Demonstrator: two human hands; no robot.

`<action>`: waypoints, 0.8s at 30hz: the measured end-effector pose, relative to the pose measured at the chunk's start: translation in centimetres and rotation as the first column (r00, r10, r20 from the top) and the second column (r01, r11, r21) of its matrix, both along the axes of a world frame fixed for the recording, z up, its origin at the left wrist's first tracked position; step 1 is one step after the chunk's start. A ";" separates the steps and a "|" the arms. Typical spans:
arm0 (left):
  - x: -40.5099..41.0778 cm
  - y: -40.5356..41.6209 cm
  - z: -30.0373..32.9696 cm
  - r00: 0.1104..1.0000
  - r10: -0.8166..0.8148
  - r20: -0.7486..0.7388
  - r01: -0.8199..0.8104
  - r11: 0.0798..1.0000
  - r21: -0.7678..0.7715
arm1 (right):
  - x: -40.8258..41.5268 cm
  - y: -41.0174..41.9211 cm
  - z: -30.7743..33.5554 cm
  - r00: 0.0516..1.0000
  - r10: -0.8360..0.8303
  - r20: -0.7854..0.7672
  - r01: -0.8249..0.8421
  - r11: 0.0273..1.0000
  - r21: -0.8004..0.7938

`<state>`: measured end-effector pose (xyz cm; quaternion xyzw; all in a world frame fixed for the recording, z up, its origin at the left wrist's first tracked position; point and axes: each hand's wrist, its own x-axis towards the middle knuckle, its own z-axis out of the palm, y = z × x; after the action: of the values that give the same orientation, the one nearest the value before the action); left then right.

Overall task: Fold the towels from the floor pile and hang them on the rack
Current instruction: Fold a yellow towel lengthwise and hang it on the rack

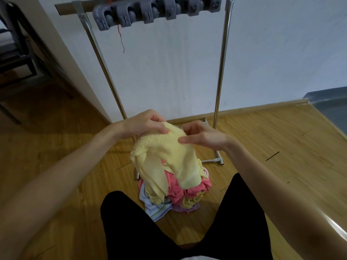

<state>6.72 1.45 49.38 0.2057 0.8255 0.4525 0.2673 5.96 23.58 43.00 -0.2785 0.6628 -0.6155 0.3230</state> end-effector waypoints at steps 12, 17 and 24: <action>0.0 -1.1 -1.0 0.985 -0.170 0.011 0.170 0.985 0.037 | -1.3 6.3 -0.3 0.992 -0.124 -0.021 0.124 0.992 -0.013; -1.9 0.2 -0.2 0.954 -0.247 -0.171 0.188 0.935 -0.300 | -2.2 6.1 1.8 0.987 0.029 -0.159 -0.009 0.992 0.122; -4.6 1.1 -0.2 0.893 -0.294 -0.342 0.056 0.824 -0.563 | -4.8 5.1 3.1 0.880 0.228 -0.416 0.065 0.812 0.581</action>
<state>2.13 2.60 49.17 0.2898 0.9333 0.1206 0.1744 1.13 28.65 46.09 -0.3357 0.8627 -0.2841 0.2496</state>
